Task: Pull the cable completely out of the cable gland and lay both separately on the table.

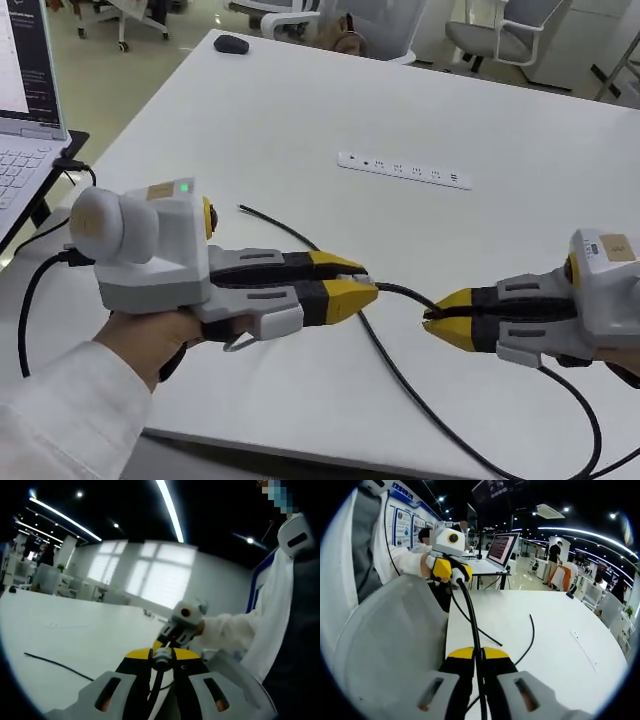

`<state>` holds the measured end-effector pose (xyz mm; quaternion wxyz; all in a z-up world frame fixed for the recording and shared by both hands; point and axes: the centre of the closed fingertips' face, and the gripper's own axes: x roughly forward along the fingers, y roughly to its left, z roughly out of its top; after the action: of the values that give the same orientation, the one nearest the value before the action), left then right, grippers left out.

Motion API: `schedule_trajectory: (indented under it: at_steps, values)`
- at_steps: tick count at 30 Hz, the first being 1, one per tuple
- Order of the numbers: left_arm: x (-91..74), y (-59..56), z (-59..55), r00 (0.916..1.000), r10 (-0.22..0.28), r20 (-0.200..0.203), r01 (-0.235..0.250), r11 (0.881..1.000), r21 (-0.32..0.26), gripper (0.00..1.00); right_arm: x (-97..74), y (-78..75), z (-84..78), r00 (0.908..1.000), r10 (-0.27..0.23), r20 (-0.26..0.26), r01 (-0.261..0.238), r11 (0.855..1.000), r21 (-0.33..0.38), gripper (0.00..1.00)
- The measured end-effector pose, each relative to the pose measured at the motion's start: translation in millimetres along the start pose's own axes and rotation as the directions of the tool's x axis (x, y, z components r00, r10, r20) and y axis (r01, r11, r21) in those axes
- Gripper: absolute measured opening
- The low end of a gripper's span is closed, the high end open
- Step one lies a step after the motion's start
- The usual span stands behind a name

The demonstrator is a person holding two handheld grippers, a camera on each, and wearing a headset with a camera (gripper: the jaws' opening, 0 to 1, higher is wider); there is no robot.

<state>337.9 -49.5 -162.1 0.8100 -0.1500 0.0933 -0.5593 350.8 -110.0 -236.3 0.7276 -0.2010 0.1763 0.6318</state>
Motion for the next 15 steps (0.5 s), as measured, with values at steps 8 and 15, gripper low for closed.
schedule_trajectory:
  at_steps: [8,15]
  values:
    - [-0.9,-0.8,6.0,0.9995,-0.012,0.028,0.012,1.0,-0.007,0.17,-7.1,-3.9,-16.9,0.9989,-0.044,-0.015,0.045,0.998,0.045,0.04]
    - [-0.1,-2.8,6.5,0.9995,-0.015,0.027,0.015,1.0,0.001,0.17,-7.3,-3.8,-17.6,0.9982,-0.054,-0.026,0.055,0.997,0.047,0.04]
